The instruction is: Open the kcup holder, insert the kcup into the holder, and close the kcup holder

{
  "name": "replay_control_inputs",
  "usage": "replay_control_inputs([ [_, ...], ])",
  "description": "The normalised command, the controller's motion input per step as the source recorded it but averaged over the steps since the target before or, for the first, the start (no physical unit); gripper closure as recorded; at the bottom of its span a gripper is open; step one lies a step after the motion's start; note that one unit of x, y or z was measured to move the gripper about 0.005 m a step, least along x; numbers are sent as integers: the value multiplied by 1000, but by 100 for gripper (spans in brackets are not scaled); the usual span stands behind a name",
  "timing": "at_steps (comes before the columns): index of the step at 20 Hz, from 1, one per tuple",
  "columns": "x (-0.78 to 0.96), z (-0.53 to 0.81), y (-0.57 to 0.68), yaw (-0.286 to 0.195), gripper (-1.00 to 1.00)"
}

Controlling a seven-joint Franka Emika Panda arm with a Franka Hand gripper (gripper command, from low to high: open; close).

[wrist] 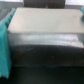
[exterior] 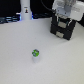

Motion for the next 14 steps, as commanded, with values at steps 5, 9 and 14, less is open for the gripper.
replay_control_inputs([
  [5,790,264,-195,-70,100],
  [9,834,243,-175,-64,100],
  [14,914,113,-175,-73,100],
])
